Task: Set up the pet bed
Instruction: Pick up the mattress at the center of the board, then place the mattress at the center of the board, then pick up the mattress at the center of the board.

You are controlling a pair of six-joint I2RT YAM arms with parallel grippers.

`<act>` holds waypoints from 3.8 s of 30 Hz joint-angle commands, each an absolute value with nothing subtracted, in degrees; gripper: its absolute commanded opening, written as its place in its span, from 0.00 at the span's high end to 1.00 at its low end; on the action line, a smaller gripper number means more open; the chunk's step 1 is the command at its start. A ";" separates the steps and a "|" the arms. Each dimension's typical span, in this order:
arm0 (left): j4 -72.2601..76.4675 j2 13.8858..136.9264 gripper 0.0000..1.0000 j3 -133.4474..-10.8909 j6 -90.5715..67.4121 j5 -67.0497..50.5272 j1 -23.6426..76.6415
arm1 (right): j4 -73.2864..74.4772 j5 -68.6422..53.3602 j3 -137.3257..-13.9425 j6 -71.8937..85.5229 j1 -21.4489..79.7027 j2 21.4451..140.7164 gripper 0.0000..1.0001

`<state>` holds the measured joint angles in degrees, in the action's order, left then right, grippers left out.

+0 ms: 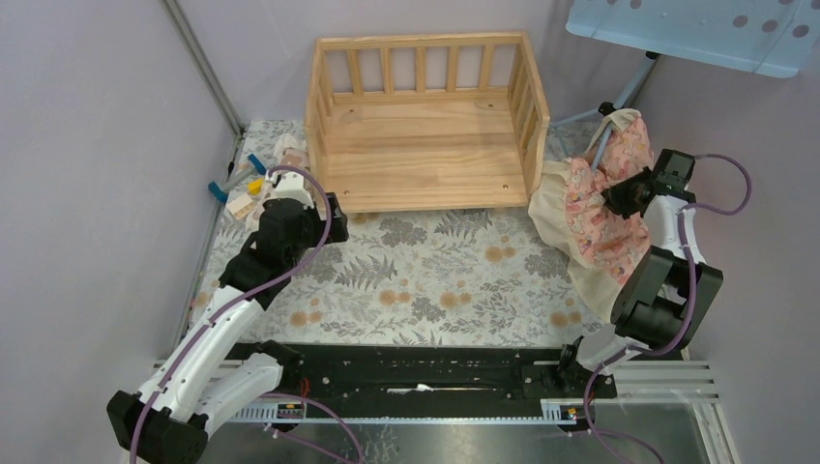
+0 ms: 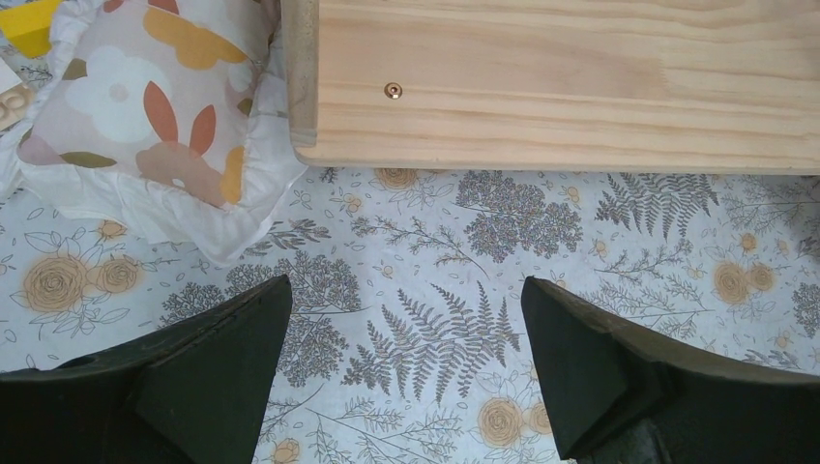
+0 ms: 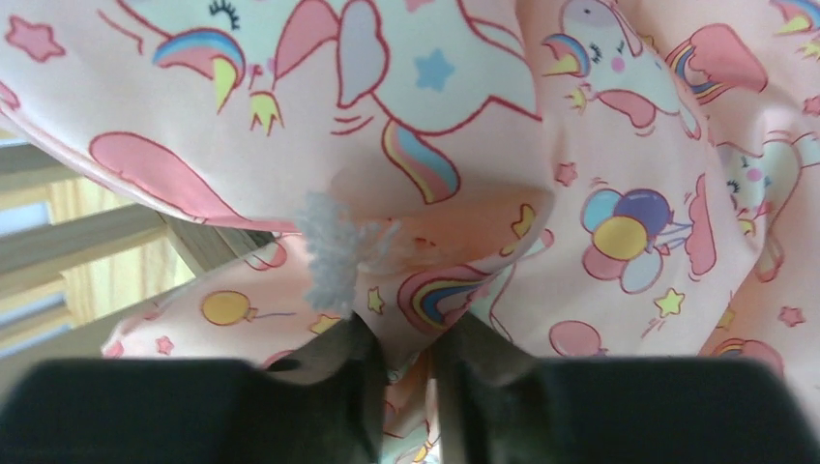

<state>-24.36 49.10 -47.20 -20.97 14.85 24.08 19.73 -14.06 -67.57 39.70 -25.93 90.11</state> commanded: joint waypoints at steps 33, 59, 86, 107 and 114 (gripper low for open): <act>-18.30 30.75 0.01 -43.72 -21.05 20.27 23.20 | 30.68 -34.77 -107.90 44.22 -26.10 65.44 1.00; -30.79 27.37 0.01 -53.13 -20.43 21.85 23.20 | 42.47 -1.85 -156.99 27.68 37.65 110.82 1.00; -40.49 36.87 0.01 -72.70 -17.84 25.43 23.20 | 53.80 -8.31 -122.89 -1.88 57.83 112.69 0.42; -31.48 54.49 0.01 -57.96 -29.00 13.50 23.20 | 13.27 4.58 -61.34 31.41 33.84 74.81 0.00; -23.52 58.37 0.01 -53.02 -33.08 17.85 19.47 | 5.08 -0.94 -58.89 31.98 33.31 78.34 0.01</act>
